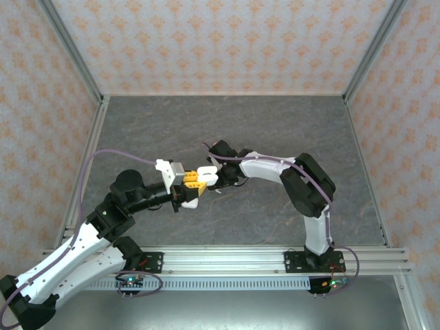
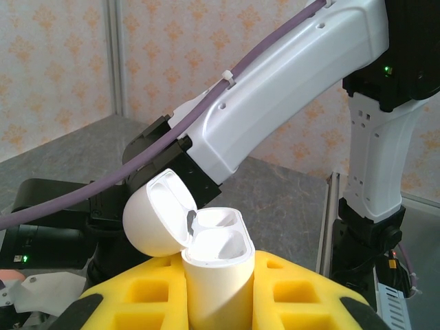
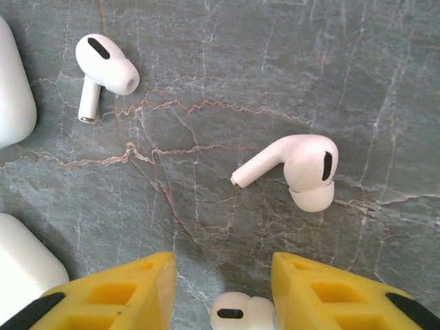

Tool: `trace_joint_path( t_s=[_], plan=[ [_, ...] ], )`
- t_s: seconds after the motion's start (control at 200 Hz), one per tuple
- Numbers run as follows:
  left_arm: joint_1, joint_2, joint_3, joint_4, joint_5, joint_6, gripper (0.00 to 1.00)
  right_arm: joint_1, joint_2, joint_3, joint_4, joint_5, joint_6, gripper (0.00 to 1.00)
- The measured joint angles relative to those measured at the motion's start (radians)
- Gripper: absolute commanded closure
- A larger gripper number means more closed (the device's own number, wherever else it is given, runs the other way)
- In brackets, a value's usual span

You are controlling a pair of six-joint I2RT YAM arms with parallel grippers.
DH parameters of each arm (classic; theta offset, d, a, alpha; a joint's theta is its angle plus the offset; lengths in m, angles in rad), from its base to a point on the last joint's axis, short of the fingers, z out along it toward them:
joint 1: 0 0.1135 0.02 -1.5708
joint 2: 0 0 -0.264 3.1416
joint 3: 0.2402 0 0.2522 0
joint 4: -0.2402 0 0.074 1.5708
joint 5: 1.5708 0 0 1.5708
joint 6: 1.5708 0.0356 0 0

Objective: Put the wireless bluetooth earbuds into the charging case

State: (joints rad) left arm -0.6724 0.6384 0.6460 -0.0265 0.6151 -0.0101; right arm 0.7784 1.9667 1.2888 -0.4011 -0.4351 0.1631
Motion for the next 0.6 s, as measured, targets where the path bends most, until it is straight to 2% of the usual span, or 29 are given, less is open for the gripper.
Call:
trace_joint_path(
  t_s=[0.601],
  plan=[
    [0.000, 0.001, 0.000, 0.000, -0.018, 0.000, 1.00, 0.000, -0.012, -0.014, -0.035, -0.001, -0.056, 0.68]
  ],
)
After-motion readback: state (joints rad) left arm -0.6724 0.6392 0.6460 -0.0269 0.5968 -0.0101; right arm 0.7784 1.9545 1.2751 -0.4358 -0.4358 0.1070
